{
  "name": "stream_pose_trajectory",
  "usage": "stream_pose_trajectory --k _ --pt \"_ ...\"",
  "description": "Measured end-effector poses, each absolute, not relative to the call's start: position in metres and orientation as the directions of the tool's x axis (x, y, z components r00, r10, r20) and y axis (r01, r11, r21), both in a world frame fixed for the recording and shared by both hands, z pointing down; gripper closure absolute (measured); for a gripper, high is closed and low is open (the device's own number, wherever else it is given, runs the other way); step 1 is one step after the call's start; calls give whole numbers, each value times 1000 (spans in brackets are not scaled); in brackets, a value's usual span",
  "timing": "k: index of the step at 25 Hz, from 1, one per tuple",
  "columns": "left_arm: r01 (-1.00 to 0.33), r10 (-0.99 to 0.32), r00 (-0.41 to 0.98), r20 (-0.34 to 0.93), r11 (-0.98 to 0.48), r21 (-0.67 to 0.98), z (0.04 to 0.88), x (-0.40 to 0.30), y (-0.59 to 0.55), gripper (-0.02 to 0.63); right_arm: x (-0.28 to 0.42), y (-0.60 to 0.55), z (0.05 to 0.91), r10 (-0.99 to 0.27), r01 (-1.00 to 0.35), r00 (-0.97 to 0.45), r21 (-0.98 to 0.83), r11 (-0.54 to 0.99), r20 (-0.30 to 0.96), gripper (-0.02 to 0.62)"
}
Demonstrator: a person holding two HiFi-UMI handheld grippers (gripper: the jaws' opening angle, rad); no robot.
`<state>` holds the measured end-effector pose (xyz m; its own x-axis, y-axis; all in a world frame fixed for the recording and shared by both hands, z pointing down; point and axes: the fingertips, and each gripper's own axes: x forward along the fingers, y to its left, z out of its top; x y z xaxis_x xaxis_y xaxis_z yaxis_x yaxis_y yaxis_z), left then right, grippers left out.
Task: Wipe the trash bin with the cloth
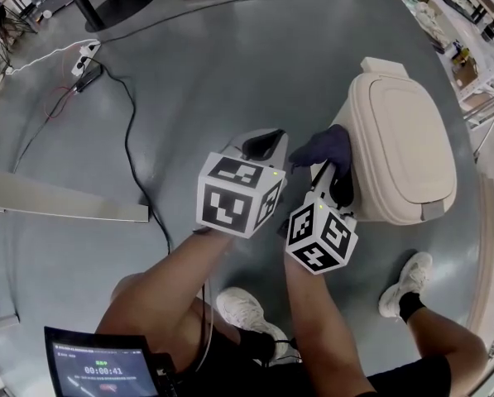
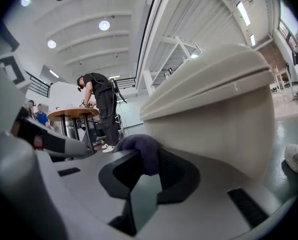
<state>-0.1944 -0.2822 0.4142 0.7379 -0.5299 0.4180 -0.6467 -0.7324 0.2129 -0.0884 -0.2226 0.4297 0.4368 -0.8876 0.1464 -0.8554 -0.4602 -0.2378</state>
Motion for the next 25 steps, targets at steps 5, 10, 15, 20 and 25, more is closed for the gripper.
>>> stream_pose_trajectory --k 5,10,15,20,25 --pt "-651 -530 733 426 -729 213 417 -197 -281 609 -86 -228 468 -872 -860 439 -180 -478 216 529" --pt "-651 -527 734 428 -727 220 417 -195 -281 609 -85 -240 534 -834 -875 428 -69 -478 347 529" --pt "-646 -523 738 428 -731 220 416 -194 -280 609 -86 -248 566 -802 -874 429 -34 -485 415 529" --pt "-648 -522 735 432 -729 220 417 -192 -282 609 -85 -256 587 -775 -870 439 0 -493 454 529" --pt "-644 -523 738 425 -735 214 414 -186 -285 609 -88 -259 592 -771 -866 432 -23 -499 468 529"
